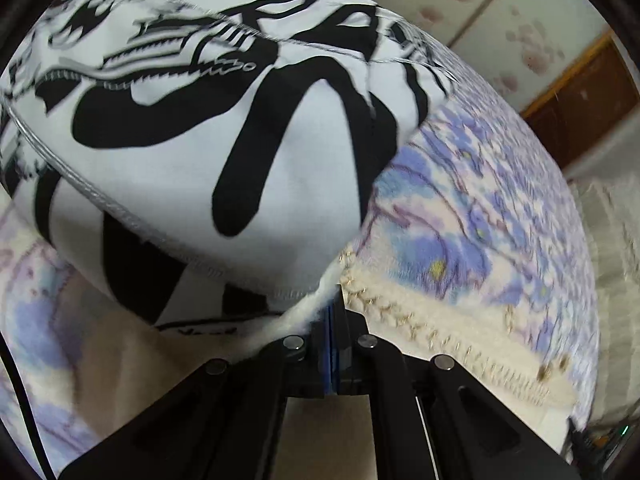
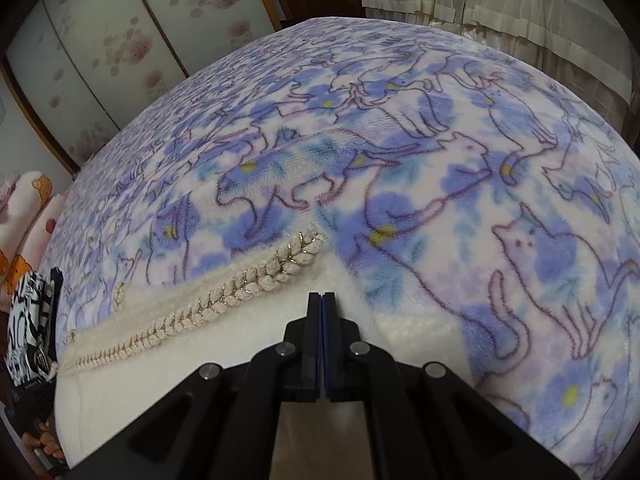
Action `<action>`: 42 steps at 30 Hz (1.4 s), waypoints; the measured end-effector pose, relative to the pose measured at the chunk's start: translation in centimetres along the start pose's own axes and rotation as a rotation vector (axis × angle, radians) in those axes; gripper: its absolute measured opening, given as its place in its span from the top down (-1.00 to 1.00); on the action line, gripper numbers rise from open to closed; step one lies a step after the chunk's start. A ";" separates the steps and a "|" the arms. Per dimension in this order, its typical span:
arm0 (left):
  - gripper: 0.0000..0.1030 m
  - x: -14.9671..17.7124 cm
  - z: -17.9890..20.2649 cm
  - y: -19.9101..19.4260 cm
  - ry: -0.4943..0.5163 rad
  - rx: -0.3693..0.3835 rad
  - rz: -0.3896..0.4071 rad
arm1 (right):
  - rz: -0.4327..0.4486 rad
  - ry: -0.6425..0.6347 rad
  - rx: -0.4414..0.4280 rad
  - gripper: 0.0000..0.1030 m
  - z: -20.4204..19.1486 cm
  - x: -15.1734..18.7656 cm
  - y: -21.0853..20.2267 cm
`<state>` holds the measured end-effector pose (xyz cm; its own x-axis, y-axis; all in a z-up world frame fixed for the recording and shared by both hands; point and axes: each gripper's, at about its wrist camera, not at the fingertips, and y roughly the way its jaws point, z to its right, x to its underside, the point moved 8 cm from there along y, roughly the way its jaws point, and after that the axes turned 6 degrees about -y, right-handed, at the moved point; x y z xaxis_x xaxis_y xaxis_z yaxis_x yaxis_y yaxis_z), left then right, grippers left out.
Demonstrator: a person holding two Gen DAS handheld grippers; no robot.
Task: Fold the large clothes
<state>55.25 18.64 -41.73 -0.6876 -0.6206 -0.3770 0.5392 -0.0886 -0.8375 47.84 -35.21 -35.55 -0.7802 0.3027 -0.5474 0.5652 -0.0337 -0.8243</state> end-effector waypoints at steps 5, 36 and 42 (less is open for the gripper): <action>0.96 1.6 -1.0 -3.5 0.045 0.018 -0.025 | 0.003 -0.108 0.071 1.00 -0.8 1.1 -1.7; 0.59 18.7 -12.0 -17.1 -0.296 0.206 -0.170 | -0.302 -0.216 -0.267 1.00 -19.7 12.4 -8.0; -0.32 20.8 -13.0 -17.1 -0.325 0.166 -0.206 | -0.408 -0.225 -0.226 1.00 -20.8 13.6 -5.9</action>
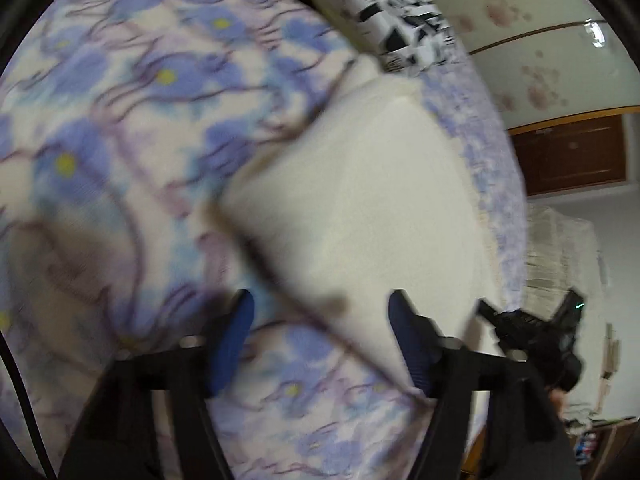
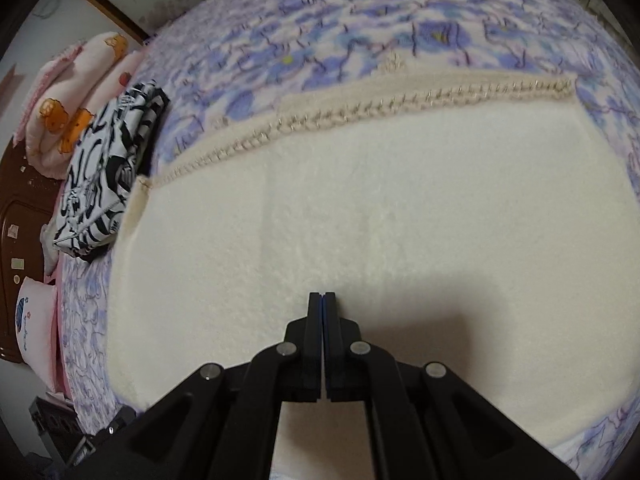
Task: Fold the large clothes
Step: 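Grasp the cardigan end with the left tool and lift it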
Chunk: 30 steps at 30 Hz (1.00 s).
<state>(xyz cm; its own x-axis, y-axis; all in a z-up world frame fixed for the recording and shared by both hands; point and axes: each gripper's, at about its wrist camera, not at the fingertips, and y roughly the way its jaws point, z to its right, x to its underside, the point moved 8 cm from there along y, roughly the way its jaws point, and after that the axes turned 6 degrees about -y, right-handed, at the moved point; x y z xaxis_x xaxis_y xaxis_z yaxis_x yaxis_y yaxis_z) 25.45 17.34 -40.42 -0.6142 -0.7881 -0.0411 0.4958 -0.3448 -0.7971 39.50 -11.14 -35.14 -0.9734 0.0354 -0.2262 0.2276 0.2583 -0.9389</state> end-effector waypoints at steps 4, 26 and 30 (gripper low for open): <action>-0.32 0.8 -1.7 0.3 -0.045 0.014 -0.024 | -0.094 0.017 0.007 1.00 0.5 0.0 1.6; -0.31 -4.0 -0.2 4.2 -0.135 0.422 -0.008 | -0.174 0.070 -0.056 1.00 1.2 0.1 2.8; -0.31 -4.7 0.3 5.1 -0.140 0.435 0.006 | -0.170 0.077 -0.052 1.00 1.2 0.0 2.9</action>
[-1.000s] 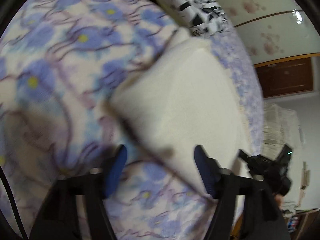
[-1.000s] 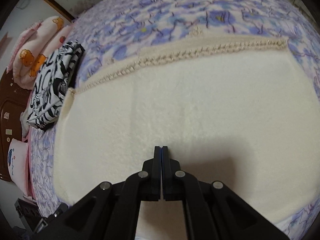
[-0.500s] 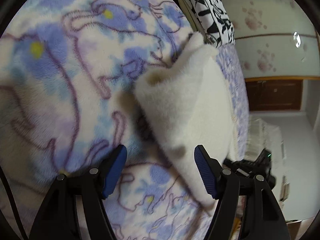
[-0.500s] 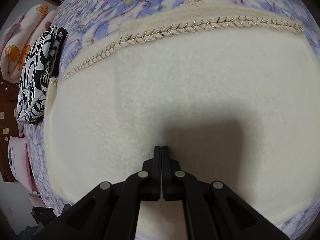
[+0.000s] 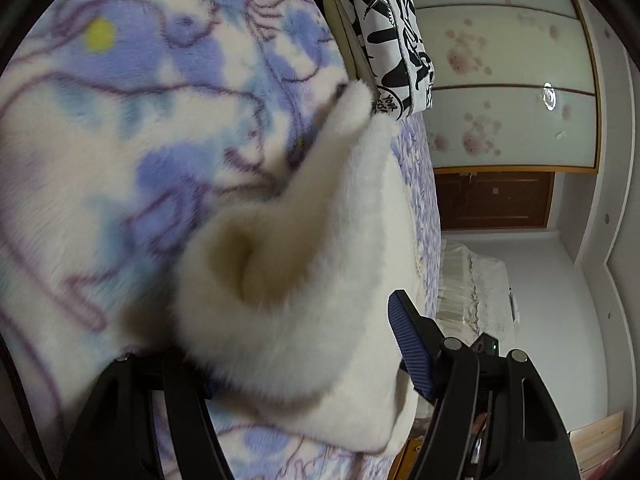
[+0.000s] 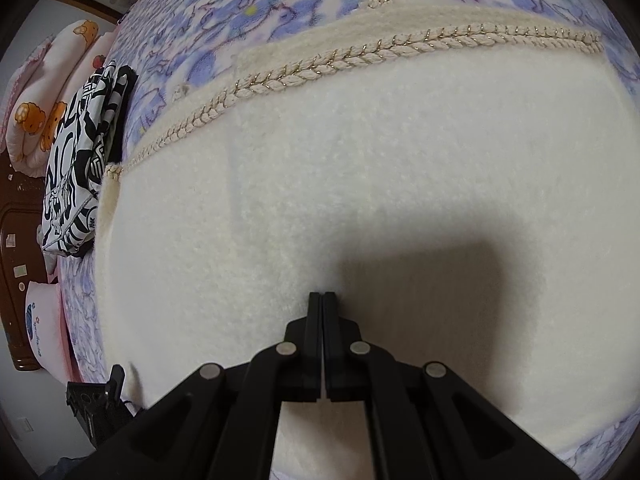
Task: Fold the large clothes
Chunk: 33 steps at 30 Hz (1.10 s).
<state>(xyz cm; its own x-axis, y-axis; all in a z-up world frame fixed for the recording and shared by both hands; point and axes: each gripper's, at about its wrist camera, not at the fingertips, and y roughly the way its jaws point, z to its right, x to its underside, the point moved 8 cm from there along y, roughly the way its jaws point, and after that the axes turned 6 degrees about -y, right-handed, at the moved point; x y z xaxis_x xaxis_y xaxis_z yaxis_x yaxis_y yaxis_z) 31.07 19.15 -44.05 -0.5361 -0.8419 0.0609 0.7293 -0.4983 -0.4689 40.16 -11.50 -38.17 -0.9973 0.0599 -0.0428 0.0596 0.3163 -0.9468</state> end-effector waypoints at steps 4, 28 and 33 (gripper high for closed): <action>-0.31 -0.7 0.2 0.9 -0.018 0.014 0.006 | -0.004 0.004 0.009 1.00 0.0 0.0 0.1; 0.60 -1.4 8.2 0.5 0.123 -0.090 -0.009 | 0.050 0.073 -0.027 1.00 0.8 0.3 0.0; 0.65 0.1 12.6 0.4 0.208 -0.077 0.012 | 0.067 0.055 -0.056 1.00 0.8 0.3 -0.1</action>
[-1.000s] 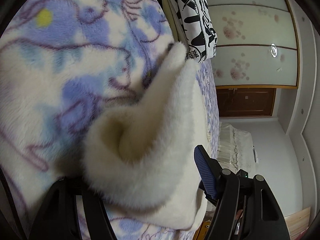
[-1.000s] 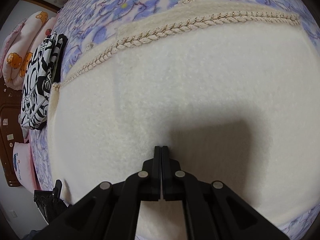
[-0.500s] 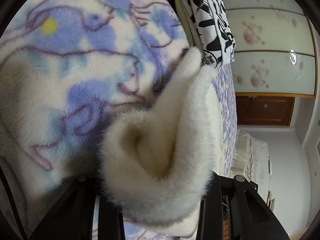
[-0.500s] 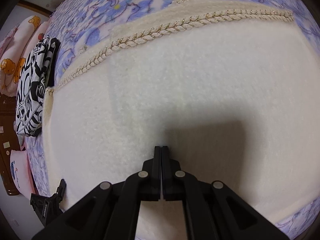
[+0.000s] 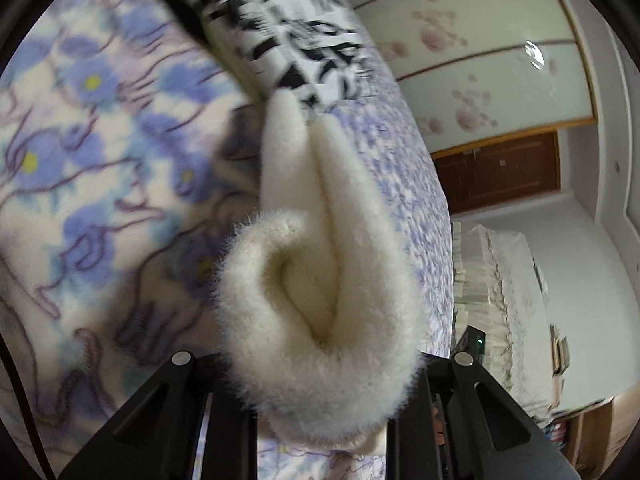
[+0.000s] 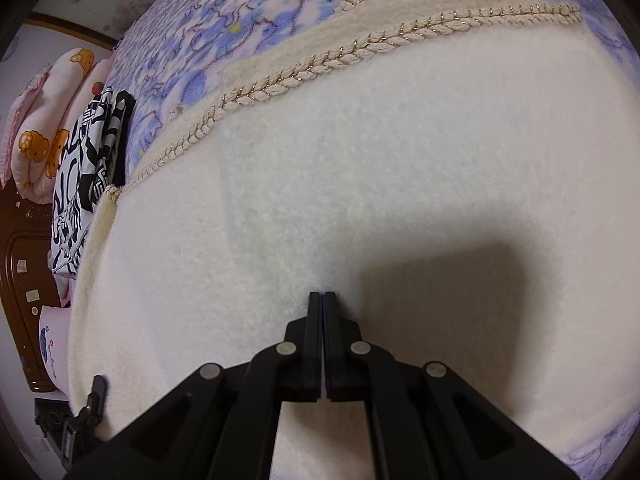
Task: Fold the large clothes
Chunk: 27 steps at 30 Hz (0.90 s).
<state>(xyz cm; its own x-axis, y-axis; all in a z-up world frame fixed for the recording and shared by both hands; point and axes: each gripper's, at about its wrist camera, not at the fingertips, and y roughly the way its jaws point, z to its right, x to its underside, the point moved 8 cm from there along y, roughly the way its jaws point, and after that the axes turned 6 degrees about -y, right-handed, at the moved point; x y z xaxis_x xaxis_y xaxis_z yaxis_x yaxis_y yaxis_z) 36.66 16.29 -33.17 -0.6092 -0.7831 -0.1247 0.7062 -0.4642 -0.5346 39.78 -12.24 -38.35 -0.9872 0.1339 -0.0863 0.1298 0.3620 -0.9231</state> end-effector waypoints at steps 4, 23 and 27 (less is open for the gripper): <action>0.65 0.8 3.8 -0.3 0.019 0.047 0.034 | 0.017 -0.020 -0.044 1.00 0.3 0.2 -0.3; 0.65 20.2 20.6 5.2 0.290 0.045 -0.040 | -0.067 -0.061 -0.354 1.00 2.2 -0.9 -0.4; 0.65 24.5 22.2 6.6 0.326 0.034 -0.058 | -0.074 -0.015 -0.459 1.00 4.3 -1.3 -0.8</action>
<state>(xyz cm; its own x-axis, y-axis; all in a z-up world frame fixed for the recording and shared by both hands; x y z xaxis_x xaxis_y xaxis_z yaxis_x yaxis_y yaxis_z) 34.40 -15.10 -21.21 -0.7283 -0.5839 -0.3588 0.6752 -0.5220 -0.5212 40.61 -16.67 -39.12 -0.9962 0.0800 -0.0350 0.0829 0.7414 -0.6660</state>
